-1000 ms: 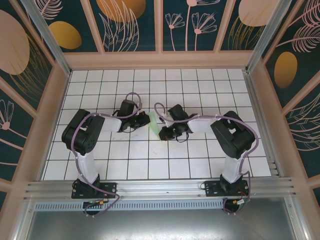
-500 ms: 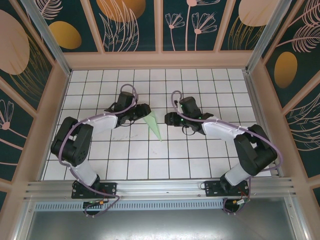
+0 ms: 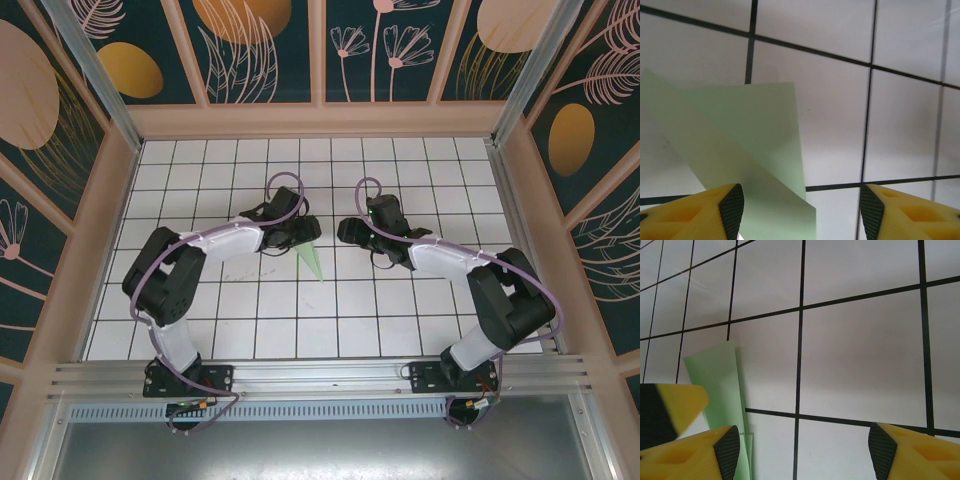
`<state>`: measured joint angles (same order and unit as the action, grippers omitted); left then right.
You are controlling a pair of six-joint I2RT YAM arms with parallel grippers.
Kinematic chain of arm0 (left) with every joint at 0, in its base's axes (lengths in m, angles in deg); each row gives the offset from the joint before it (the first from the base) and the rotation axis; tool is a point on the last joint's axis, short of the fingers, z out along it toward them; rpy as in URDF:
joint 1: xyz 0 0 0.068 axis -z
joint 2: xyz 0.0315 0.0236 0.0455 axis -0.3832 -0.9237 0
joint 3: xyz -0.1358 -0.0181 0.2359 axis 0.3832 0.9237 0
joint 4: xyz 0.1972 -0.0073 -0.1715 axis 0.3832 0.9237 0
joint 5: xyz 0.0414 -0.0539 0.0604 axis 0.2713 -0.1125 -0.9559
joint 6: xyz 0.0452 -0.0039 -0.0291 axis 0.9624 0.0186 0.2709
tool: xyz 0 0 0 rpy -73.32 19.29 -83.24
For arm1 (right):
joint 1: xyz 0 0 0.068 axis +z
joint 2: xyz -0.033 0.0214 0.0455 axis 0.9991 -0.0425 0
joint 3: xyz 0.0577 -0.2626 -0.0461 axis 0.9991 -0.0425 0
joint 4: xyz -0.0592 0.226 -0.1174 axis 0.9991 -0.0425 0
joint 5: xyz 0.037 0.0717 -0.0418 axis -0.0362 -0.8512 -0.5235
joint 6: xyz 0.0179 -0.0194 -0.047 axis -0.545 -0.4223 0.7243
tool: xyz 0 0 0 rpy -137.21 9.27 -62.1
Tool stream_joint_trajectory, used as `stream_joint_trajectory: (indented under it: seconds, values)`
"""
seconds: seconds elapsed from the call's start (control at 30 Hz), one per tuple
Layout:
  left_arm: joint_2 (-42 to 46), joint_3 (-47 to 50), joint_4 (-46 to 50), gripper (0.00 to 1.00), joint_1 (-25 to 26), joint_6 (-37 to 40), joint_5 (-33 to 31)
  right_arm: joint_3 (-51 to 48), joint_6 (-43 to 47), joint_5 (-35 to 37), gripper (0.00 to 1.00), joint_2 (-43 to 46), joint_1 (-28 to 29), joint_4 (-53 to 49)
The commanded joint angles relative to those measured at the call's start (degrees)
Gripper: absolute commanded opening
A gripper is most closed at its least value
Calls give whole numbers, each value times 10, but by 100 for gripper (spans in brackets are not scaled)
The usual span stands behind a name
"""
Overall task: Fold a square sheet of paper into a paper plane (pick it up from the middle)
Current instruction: Turn over a paper plane at the center of the table.
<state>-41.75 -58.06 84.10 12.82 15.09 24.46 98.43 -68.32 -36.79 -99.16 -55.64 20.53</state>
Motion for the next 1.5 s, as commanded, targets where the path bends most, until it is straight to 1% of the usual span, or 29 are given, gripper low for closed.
stream_joint_trajectory:
  seconds: [0.0, 0.2, 0.37, 0.53, 0.67, 0.73, 0.93, 0.97, 1.03, 1.07, 1.13, 1.27, 1.33, 1.47]
  values:
    - [-26, -22, 80, 65, 5, -5, -50, -4, -17, 20, 71, -8, -2, 12]
    - [0, 4, 99, 60, 10, -28, -71, 6, -19, 18, 71, -19, -3, 5]
    - [47, 57, 58, 54, 9, -68, -68, 15, -24, 9, 70, -33, -2, 5]
    - [66, 116, -30, 40, 9, -135, -35, 20, -26, -1, 70, -41, -2, 5]
    - [66, 127, -60, 34, 9, -157, -29, 19, -27, -2, 69, -39, -2, 2]
    - [66, 128, -66, 28, 9, -162, -34, 19, -28, -3, 69, -39, -2, -1]
    - [66, 130, -83, 10, 8, -152, -62, 17, -31, 2, 68, -31, -2, -6]
    - [84, 128, -87, 7, 7, -146, -65, 17, -31, 5, 68, -28, -2, -6]
    - [94, 123, -98, 1, 7, -127, -65, 14, -34, 9, 68, -16, -2, -6]
    - [101, 120, -103, 0, 7, -118, -63, 11, -37, 11, 68, -9, -2, -5]
    - [120, 117, -125, 0, 7, -97, -51, 2, -47, 7, 67, 11, -2, 2]
    - [150, 119, -187, 0, 7, -60, -2, -21, -71, -9, 66, 55, -33, 28]
    - [155, 109, -207, 0, 6, -44, 35, -35, -83, -20, 66, 78, -42, 45]
    - [138, 111, -265, 0, 1, -41, 109, -52, -88, -42, 66, 111, -50, 76]
